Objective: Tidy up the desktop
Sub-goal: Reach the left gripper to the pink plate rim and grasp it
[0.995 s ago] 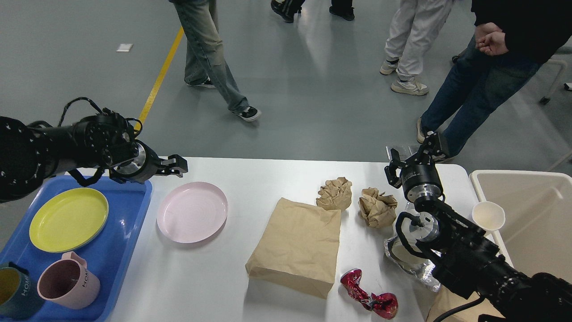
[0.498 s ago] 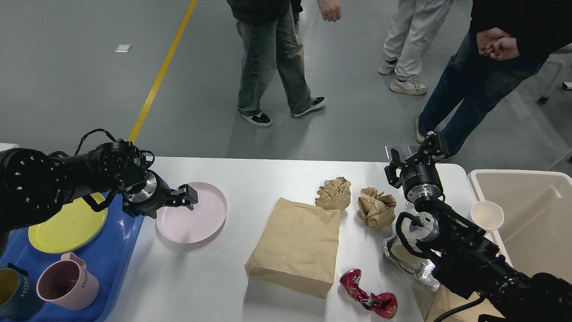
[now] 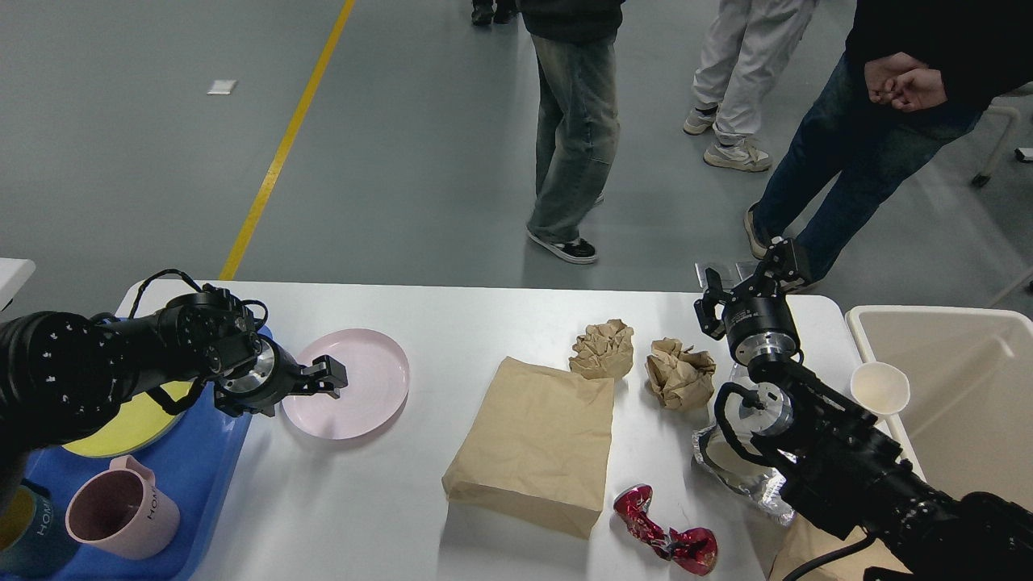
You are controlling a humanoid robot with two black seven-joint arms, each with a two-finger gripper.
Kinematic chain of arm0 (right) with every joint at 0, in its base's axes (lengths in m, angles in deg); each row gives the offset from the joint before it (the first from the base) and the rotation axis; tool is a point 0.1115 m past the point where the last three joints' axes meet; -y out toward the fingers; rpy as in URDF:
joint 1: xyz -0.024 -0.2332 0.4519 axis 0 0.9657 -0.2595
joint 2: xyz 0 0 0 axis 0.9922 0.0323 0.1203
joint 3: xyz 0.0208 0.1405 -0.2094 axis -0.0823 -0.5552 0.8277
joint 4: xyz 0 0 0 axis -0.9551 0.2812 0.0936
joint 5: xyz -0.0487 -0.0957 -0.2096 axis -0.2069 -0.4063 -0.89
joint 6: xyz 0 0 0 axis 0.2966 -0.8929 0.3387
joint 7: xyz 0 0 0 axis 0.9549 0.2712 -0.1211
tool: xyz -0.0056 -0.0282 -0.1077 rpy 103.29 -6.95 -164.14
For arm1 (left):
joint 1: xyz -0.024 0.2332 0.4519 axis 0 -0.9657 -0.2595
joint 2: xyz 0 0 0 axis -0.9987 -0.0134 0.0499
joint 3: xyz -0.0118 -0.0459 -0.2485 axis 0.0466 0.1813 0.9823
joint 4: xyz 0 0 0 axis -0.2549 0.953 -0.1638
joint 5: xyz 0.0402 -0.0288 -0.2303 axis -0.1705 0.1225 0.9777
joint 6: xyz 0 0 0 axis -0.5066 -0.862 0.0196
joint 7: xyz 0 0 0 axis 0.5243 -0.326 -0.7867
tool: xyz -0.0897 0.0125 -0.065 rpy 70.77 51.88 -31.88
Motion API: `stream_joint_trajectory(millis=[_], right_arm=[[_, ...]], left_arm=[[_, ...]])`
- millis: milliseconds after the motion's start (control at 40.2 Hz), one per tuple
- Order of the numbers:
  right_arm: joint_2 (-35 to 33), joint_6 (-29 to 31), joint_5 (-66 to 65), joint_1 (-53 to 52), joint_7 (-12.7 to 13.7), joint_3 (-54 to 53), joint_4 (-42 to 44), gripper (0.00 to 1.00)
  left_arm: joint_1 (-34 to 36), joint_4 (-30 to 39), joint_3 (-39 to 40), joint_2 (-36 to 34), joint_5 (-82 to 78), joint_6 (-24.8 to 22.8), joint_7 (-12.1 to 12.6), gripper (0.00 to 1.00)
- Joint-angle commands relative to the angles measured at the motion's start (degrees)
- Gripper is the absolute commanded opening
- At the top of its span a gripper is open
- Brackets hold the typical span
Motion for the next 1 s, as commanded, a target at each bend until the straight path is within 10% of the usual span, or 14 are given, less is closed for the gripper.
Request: stream_joint_trajectory(millis=[0,971], right_arm=[[0.0,0.0,0.1,0.0,0.0,0.0,0.0,1.0],[0.0,-0.1,0.1,0.0,0.0,0.0,0.0,1.0]], left_arm=[[-1.3,-0.2,0.3,0.1,0.0,2.0,0.0,0.95],[-3.9,-1.4,2.2,0.1,0.0,2.3,-0.1,0.84]])
